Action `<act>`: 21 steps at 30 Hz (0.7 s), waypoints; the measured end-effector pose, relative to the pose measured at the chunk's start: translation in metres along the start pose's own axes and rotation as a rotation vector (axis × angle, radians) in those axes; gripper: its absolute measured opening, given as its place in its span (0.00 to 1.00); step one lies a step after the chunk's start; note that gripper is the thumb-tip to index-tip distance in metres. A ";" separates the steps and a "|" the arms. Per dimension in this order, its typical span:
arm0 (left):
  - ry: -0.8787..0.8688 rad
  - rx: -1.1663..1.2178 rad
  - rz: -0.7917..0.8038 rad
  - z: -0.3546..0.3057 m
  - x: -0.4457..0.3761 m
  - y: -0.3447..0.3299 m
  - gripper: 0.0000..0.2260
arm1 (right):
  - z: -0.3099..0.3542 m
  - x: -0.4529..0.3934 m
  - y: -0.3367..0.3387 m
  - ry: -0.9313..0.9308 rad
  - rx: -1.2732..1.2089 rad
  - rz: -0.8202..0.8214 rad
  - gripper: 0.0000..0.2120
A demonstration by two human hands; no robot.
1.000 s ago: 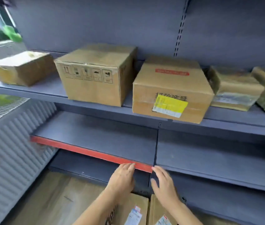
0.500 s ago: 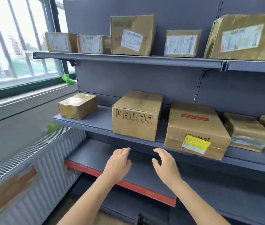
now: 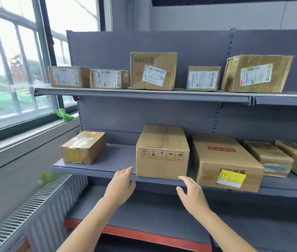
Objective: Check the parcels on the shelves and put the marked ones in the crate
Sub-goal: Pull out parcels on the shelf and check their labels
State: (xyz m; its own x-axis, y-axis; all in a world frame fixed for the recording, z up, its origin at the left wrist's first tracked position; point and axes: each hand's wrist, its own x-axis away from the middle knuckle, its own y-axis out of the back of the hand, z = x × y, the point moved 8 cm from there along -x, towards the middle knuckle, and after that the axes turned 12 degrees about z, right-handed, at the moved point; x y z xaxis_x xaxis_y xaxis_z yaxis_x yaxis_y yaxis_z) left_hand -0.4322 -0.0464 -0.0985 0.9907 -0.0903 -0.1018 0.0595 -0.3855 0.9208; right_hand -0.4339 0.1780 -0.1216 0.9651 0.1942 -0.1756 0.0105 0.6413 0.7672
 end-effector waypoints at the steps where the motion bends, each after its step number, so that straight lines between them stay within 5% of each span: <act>1: -0.004 0.006 -0.002 0.001 -0.005 0.004 0.21 | 0.000 -0.004 0.004 -0.014 -0.004 -0.010 0.19; 16: -0.013 0.102 -0.086 -0.005 -0.136 0.022 0.21 | -0.048 -0.112 0.048 -0.121 -0.223 -0.268 0.16; 21: 0.089 0.211 -0.092 0.015 -0.184 0.016 0.14 | -0.066 -0.152 0.047 -0.204 -0.300 -0.276 0.25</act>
State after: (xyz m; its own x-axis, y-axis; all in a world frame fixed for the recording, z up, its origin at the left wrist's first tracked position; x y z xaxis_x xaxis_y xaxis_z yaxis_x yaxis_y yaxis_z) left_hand -0.6149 -0.0501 -0.0708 0.9897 0.0314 -0.1396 0.1323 -0.5723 0.8093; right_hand -0.5972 0.2277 -0.0996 0.9689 -0.1452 -0.2006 0.2276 0.8412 0.4905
